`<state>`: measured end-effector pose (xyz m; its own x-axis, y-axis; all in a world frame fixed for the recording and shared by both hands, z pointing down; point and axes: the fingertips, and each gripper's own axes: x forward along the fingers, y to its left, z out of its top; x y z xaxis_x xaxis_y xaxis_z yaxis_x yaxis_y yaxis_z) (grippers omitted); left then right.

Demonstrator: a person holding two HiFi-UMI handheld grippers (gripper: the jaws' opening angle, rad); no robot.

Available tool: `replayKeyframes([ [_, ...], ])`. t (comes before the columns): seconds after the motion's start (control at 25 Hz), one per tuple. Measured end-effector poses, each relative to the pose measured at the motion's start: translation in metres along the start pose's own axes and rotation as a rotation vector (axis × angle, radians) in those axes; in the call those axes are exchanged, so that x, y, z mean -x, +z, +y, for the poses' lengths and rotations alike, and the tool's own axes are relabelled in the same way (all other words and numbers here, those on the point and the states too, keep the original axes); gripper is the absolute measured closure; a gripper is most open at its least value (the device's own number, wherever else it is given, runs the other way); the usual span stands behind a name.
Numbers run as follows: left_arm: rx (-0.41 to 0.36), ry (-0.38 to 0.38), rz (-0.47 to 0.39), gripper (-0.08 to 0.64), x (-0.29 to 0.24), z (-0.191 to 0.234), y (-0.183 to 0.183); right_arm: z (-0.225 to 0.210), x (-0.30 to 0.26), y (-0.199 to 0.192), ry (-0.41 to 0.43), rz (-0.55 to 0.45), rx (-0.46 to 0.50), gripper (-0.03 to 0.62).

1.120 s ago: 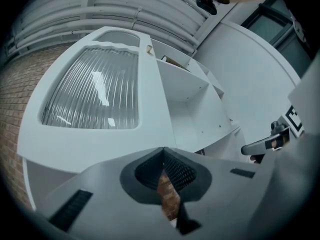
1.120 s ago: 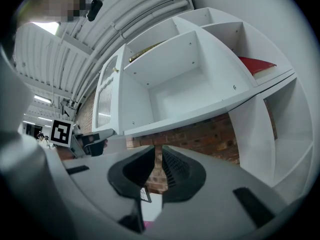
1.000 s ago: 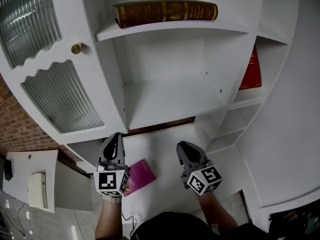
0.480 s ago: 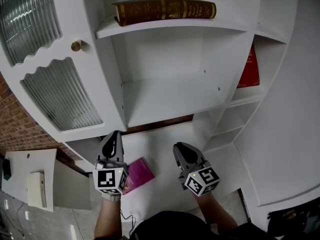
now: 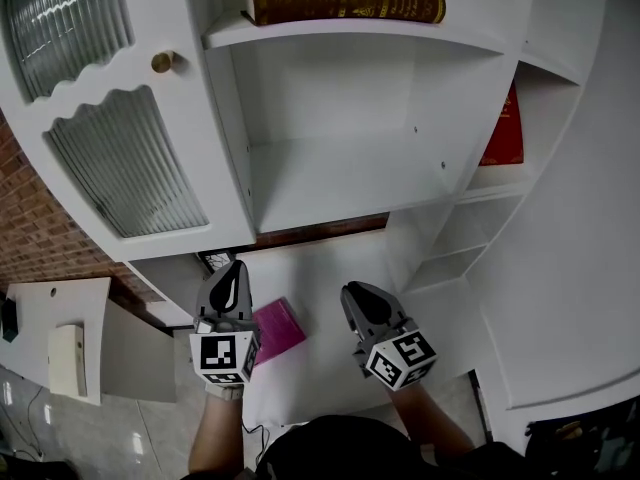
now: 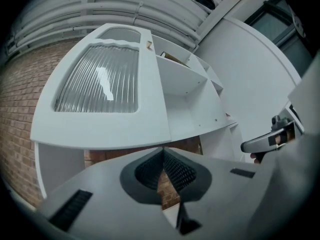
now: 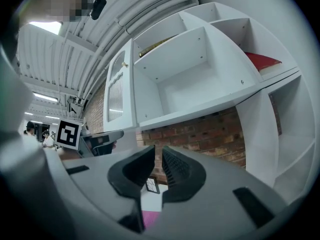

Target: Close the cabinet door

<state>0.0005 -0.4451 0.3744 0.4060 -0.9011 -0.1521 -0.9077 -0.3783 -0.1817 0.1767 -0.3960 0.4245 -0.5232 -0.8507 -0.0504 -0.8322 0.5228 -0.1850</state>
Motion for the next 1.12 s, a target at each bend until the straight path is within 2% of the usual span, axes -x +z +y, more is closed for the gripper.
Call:
replayKeyframes([
  [0.64, 0.102, 0.025, 0.2, 0.551, 0.091, -0.027, -0.075, 0.055, 0.027, -0.051, 0.114, 0.125, 0.018, 0.537],
  [1.12, 0.131, 0.076, 0.296, 0.551, 0.169, -0.042, -0.102, 0.087, 0.059, -0.097, 0.181, 0.22, 0.039, 0.537],
])
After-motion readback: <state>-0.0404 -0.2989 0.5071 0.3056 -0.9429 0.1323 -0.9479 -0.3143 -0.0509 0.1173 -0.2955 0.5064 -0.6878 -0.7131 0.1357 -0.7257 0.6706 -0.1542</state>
